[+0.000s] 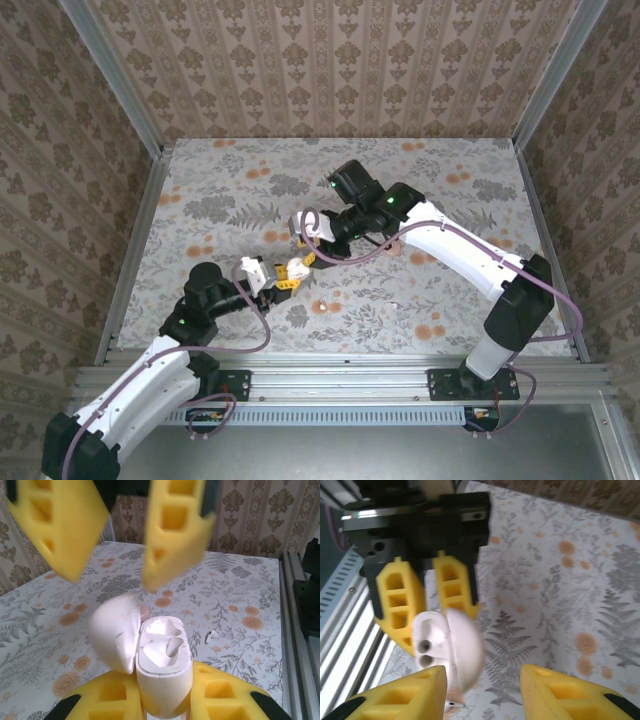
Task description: Insert wireless bluetooth earbuds into charging case
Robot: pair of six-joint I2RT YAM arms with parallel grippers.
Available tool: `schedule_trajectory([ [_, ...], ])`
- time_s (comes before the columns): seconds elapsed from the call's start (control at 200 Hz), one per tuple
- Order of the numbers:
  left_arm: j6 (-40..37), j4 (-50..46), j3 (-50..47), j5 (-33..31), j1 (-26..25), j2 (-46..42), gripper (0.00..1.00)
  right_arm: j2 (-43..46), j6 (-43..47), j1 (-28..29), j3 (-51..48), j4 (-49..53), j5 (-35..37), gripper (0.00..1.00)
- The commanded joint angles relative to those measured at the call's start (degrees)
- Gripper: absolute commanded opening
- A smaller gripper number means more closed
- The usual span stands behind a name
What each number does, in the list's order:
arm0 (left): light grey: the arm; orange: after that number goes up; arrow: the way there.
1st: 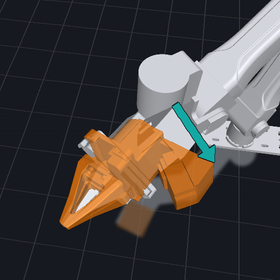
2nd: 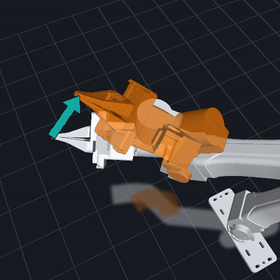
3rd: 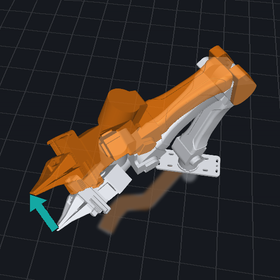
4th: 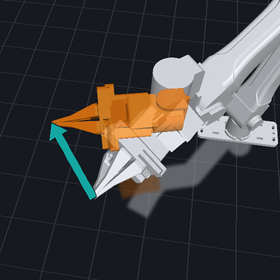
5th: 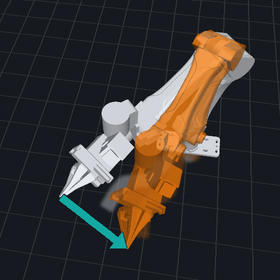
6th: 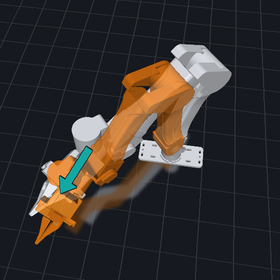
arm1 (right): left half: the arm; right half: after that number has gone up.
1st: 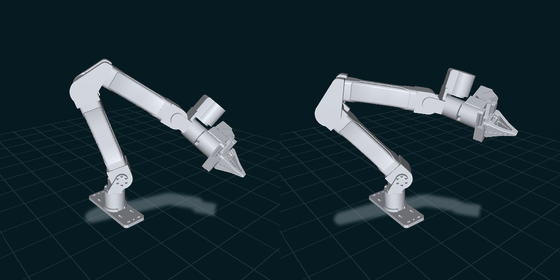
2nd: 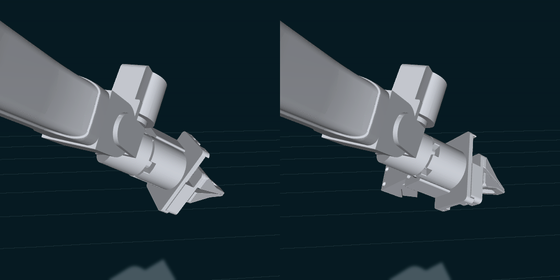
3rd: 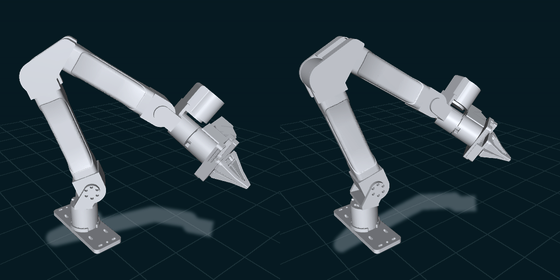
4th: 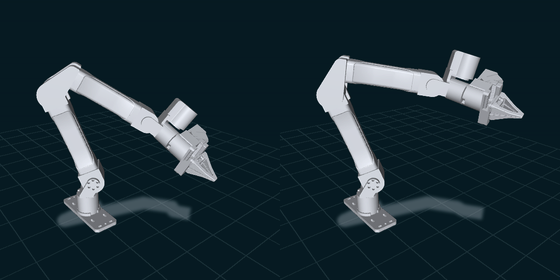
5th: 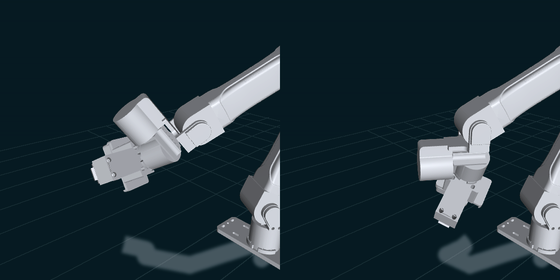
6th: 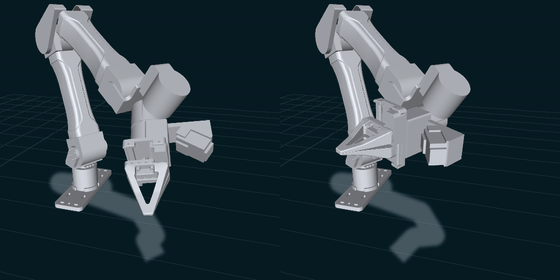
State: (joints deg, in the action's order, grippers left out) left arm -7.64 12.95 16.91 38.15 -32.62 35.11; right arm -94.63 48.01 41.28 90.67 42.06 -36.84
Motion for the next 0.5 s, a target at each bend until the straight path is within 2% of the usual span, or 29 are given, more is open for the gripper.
schedule_trajectory([
  [0.0, -1.1, -0.4, 1.5, 1.4, -0.4, -0.7, 0.0, 1.5, -3.0, -0.7, -0.2, -4.1, 0.7, 0.43],
  [0.26, 0.6, 0.7, 0.9, -1.0, -0.4, -1.1, 0.0, 3.2, -7.4, -1.8, -3.0, -6.8, 1.6, 0.44],
  [0.37, 2.5, 1.9, -0.7, -6.6, -0.4, -1.6, 0.0, 5.1, -11.1, -2.1, -5.6, -8.3, 3.1, 0.45],
  [0.495, 4.7, 1.4, -2.6, -13.8, -0.3, -2.7, 0.0, 6.4, -20.6, -2.2, -7.9, -9.8, 7.3, 0.55],
])
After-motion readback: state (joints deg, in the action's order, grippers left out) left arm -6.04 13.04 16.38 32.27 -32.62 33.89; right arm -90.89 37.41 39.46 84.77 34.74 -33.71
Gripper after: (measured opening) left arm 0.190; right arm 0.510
